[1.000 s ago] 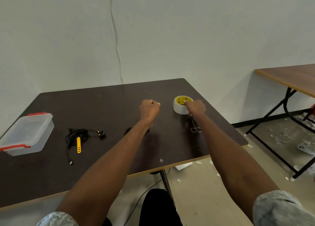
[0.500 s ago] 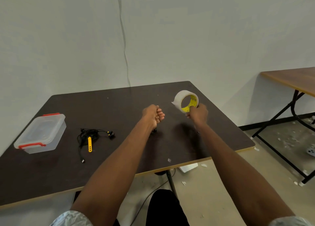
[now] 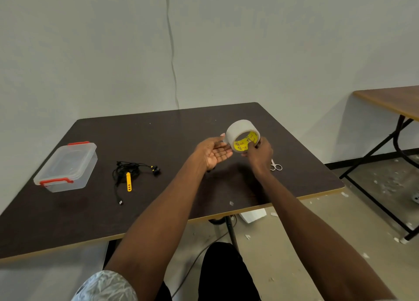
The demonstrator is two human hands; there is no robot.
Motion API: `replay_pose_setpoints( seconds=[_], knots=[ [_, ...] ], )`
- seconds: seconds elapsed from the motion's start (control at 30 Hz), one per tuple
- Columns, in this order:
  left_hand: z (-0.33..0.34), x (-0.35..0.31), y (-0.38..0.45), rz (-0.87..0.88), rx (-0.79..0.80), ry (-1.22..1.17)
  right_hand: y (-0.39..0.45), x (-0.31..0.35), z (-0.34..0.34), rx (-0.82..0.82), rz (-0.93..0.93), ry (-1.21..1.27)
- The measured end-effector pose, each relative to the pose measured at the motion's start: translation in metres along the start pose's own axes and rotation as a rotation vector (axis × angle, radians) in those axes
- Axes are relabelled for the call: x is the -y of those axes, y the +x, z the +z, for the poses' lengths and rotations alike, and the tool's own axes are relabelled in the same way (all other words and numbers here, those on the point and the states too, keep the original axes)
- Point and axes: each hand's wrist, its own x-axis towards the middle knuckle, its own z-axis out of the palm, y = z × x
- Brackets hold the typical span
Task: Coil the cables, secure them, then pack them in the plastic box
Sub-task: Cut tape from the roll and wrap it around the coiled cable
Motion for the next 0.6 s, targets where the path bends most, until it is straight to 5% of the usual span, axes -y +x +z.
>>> replay_pose_setpoints(
  seconds=[0.6],
  knots=[
    [0.005,0.004,0.008,0.048,-0.121,0.176,-0.004,0.005,-0.003,0.014,0.029,-0.041]
  ],
)
